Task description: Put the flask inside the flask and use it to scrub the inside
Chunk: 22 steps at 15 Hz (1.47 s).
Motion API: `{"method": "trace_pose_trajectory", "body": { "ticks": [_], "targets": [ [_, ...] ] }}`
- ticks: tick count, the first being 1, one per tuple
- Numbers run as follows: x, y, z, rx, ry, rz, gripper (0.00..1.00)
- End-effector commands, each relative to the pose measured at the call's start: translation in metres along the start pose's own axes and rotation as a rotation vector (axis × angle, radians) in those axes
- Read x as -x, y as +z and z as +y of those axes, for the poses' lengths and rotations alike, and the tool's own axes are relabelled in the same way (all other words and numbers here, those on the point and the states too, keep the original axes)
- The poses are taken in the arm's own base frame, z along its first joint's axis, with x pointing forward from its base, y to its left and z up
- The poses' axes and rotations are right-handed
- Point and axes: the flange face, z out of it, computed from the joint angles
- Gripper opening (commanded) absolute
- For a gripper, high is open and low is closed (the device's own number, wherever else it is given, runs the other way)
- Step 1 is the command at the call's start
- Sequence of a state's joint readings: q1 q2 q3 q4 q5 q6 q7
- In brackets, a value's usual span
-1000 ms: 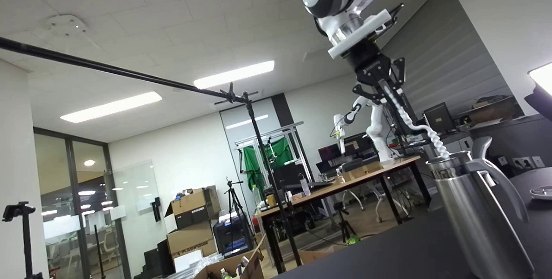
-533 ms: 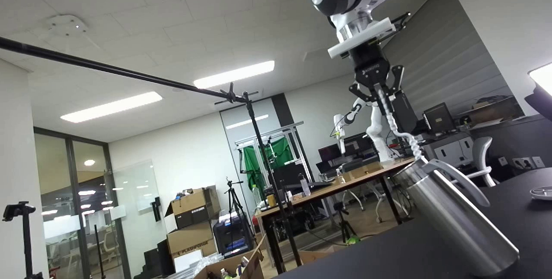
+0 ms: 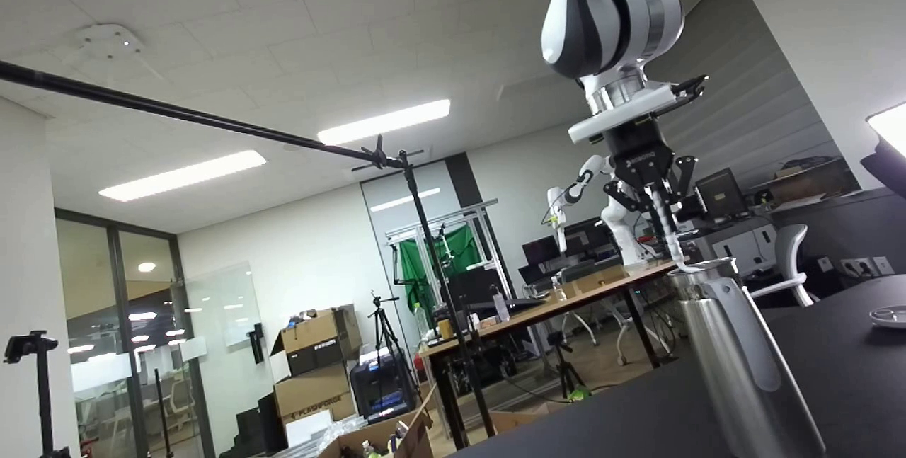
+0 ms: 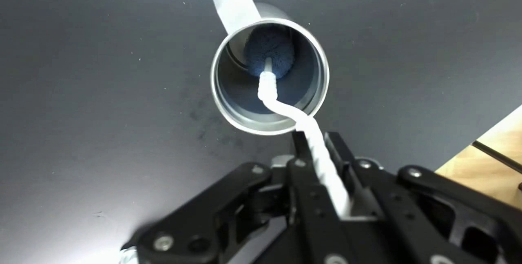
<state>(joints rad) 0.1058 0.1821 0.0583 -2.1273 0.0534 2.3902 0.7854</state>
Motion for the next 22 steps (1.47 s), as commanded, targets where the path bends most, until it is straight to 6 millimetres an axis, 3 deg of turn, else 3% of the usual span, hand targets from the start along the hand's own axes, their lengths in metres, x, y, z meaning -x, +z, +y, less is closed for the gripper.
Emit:
{"method": "trace_pose_trajectory", "body": {
  "ticks": [1, 5, 10, 12, 15, 20, 22],
  "targets": [
    [0.006, -0.025, -0.012, 0.023, -0.015, 0.03, 0.04],
    [0.022, -0.047, -0.027, 0.057, -0.076, 0.049, 0.04],
    [0.064, -0.108, -0.043, 0.147, -0.2, 0.076, 0.04],
    [0.07, -0.113, -0.045, 0.147, -0.234, 0.051, 0.04],
    [0.061, -0.084, -0.037, 0.122, -0.21, -0.003, 0.04],
    [0.026, 0.011, -0.019, 0.102, -0.123, -0.105, 0.04],
    [0.017, 0.032, -0.016, 0.103, -0.109, -0.131, 0.04]
  ]
}}
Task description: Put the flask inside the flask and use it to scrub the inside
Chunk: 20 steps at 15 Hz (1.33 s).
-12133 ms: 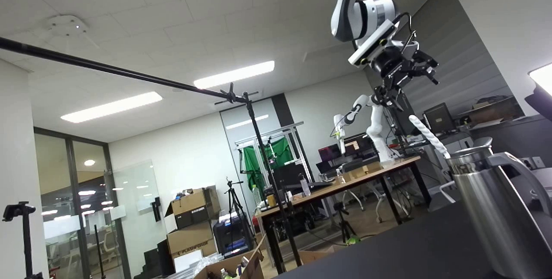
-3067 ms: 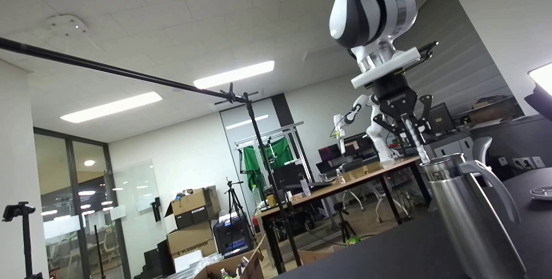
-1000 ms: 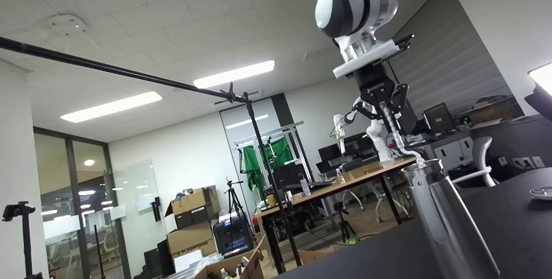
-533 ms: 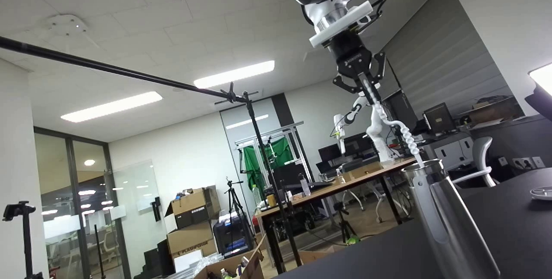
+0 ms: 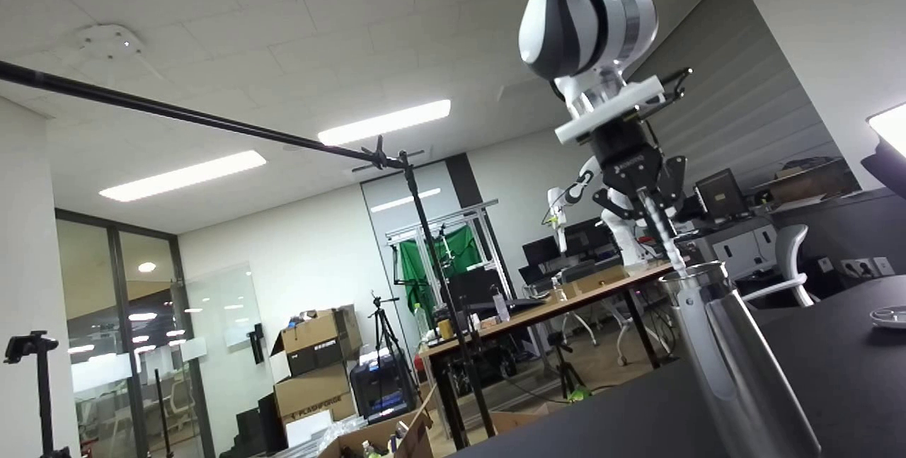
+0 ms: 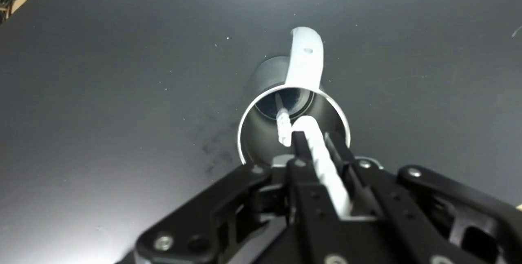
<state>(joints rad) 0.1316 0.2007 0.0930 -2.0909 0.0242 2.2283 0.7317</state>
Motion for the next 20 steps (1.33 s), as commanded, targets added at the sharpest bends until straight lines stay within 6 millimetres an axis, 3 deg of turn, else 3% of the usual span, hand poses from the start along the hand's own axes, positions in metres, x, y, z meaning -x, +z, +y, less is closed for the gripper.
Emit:
{"method": "trace_pose_trajectory", "body": {
  "ticks": [1, 5, 6, 8, 13, 16, 17, 20],
  "targets": [
    [-0.021, 0.017, -0.001, -0.026, 0.023, -0.017, 0.04],
    [-0.02, -0.002, -0.002, -0.03, 0.023, 0.001, 0.04],
    [-0.018, -0.007, -0.002, -0.027, 0.036, 0.0, 0.4],
    [-0.01, -0.017, 0.0, 0.024, 0.016, -0.002, 0.46],
    [0.021, -0.065, 0.008, 0.067, -0.027, -0.019, 0.81],
    [0.027, -0.076, 0.023, 0.096, -0.008, -0.114, 0.99],
    [0.025, -0.07, 0.011, 0.078, -0.036, -0.068, 0.83],
    [0.026, -0.075, 0.02, 0.098, -0.023, -0.096, 1.0]
  ]
}}
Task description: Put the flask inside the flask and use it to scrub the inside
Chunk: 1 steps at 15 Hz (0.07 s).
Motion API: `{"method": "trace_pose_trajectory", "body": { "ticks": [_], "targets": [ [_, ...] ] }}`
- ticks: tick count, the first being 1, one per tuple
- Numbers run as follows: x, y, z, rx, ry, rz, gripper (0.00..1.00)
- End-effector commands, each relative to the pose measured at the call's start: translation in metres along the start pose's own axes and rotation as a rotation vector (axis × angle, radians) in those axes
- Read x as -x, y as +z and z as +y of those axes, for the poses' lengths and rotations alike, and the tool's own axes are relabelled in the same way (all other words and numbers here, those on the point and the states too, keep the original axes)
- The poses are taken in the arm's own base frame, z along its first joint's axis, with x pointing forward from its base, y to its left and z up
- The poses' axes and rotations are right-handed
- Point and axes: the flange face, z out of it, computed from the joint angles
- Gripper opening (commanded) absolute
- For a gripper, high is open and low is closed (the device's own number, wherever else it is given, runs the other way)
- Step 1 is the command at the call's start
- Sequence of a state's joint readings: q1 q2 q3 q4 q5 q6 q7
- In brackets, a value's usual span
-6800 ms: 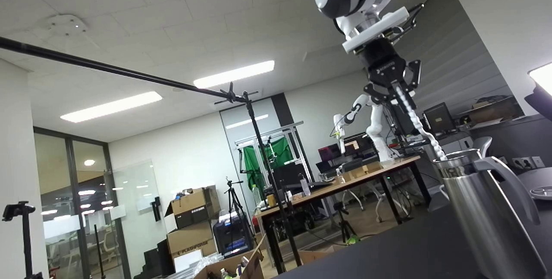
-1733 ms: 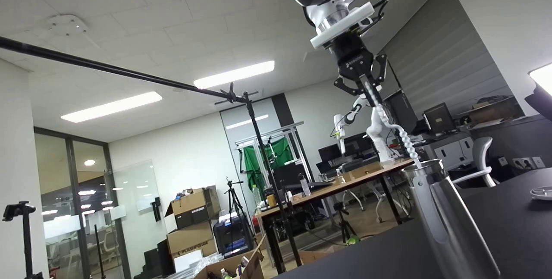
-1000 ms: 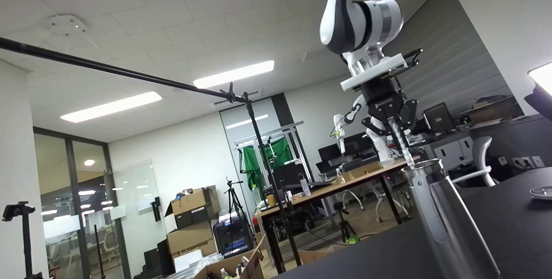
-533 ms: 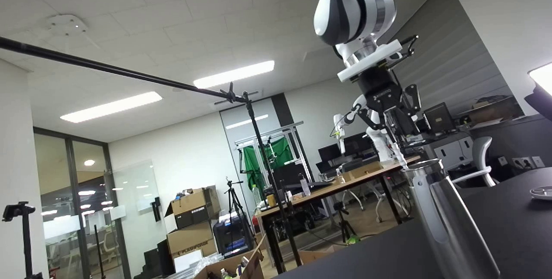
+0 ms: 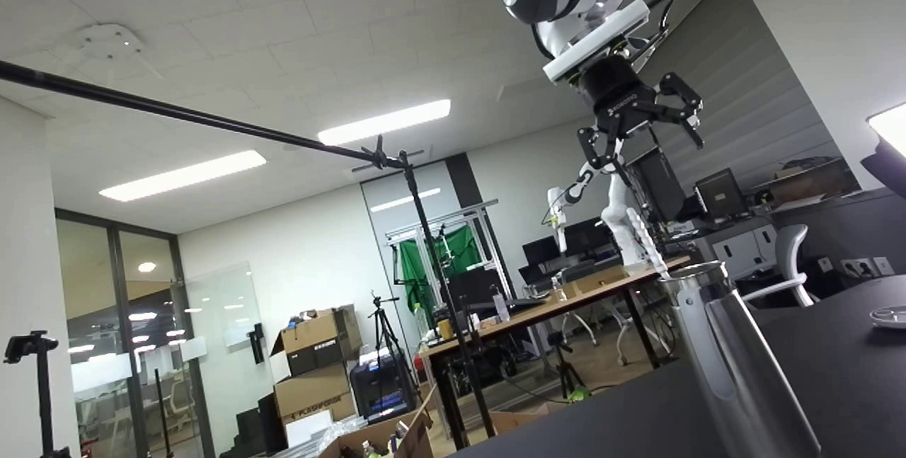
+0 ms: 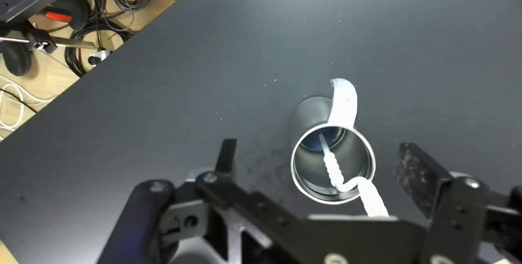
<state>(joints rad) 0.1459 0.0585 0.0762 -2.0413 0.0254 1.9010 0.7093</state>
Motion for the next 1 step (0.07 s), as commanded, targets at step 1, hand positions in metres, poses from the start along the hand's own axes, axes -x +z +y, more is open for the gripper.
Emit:
{"method": "trace_pose_trajectory", "body": {
  "ticks": [1],
  "targets": [
    [-0.0005, 0.0006, 0.0004, 0.002, 0.001, -0.003, 1.0]
  ]
}}
